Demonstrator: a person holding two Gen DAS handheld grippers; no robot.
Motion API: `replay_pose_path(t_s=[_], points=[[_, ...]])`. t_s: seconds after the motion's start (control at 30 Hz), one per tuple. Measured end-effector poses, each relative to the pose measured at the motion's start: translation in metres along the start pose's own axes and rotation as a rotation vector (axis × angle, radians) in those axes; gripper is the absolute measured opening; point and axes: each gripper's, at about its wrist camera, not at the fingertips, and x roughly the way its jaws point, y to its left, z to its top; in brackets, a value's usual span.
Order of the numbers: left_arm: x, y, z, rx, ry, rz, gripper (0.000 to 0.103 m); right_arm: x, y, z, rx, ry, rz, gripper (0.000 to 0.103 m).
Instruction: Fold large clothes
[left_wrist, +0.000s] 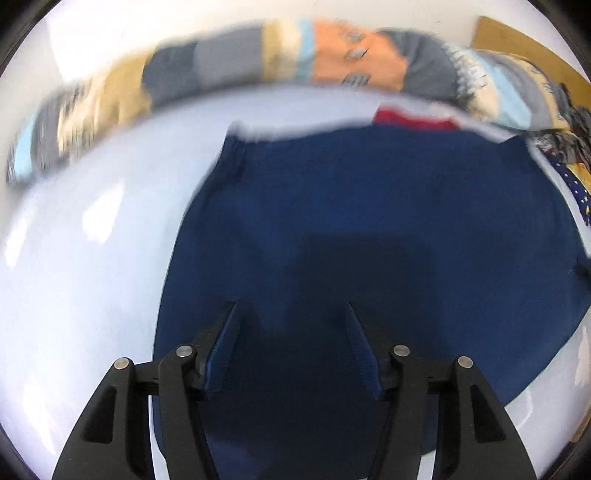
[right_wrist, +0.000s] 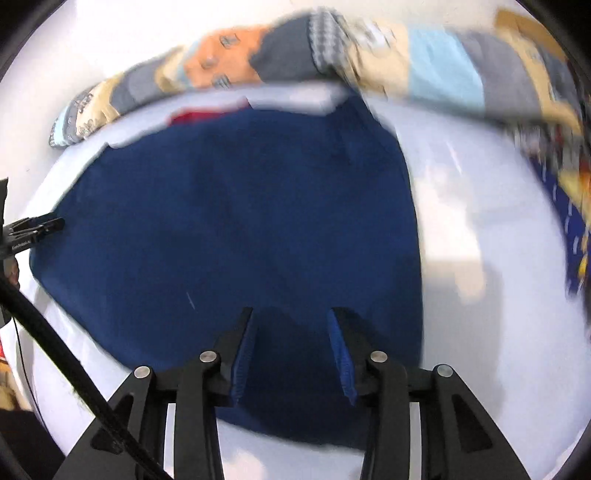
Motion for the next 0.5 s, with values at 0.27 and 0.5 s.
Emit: replay_pose_path(t_s=[0.27,0.5], points=[[-0.042,0.031,-0.03,-0.089,-0.063,-0.014,0.062,-0.043,0.034,-0.017,0.011,-0.051,0.005,0.042],[-0.022,0.067,-0.061,-0.18,0.013,-0.026,0.067,-0.015,0.029,-0.045,0.039,0.077,-0.028,0.042]])
